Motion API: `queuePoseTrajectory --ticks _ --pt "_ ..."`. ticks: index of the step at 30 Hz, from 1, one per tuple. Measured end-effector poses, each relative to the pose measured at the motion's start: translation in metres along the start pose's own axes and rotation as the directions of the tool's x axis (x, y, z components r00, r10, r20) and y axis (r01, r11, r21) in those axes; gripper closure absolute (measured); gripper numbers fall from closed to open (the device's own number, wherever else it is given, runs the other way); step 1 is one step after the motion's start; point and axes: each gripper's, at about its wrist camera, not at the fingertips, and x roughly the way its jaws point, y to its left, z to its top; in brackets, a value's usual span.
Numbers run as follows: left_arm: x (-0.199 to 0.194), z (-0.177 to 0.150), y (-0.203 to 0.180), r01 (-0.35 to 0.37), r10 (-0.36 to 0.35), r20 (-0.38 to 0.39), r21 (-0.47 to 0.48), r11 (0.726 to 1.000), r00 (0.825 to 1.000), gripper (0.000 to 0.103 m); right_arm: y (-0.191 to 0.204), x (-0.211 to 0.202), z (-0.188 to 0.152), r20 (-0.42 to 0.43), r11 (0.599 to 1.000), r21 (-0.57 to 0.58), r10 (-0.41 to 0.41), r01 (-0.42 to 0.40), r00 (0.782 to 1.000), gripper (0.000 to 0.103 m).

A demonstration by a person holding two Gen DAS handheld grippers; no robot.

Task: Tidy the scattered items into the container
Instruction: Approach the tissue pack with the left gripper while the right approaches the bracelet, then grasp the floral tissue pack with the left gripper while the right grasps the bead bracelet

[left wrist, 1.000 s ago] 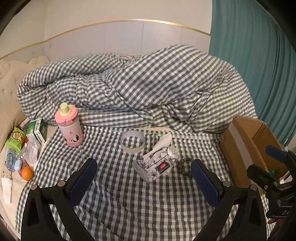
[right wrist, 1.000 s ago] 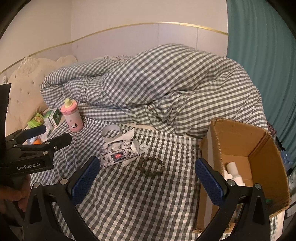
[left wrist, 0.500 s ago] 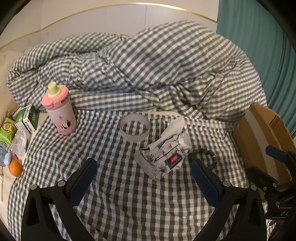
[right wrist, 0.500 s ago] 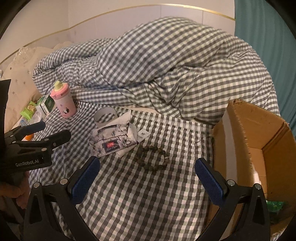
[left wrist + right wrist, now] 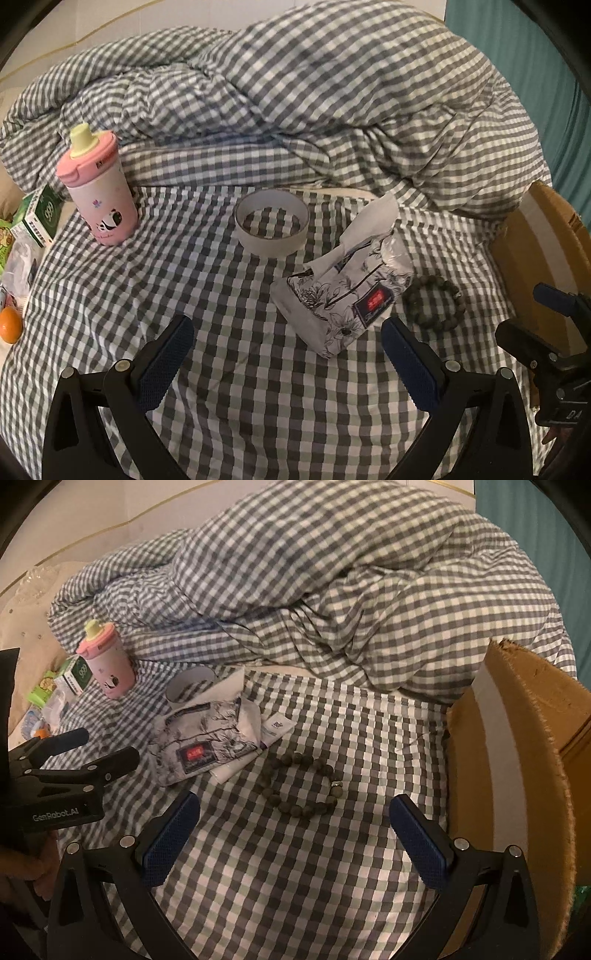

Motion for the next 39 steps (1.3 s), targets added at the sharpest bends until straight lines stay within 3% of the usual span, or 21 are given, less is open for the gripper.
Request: queuePoseTrajectory --ticks 18,34,37,39 --pt "0.06 -0.011 -0.002 0.009 -0.009 -0.076 -0.004 1.0 0.997 0.0 -0.008 0.081 -0.009 -0.08 1.0 -0.015 -0.01 0.009 0.997 0.0" --pt "0.082 -0.008 -0.002 0.035 -0.036 -0.068 -0.012 0.999 0.997 0.0 -0.006 0.117 -0.007 -0.08 0.999 -0.032 -0.046 0.044 0.996 0.0" --pt "0.084 -0.007 -0.004 0.038 -0.038 -0.066 -0.007 0.999 0.997 0.015 -0.005 0.115 -0.007 -0.074 0.998 -0.041 -0.047 0.044 0.996 0.009" --pt "0.083 -0.006 -0.007 0.045 -0.044 -0.061 0.004 0.999 0.997 0.036 -0.004 0.113 -0.008 -0.066 0.998 -0.047 -0.052 0.049 0.996 0.02"
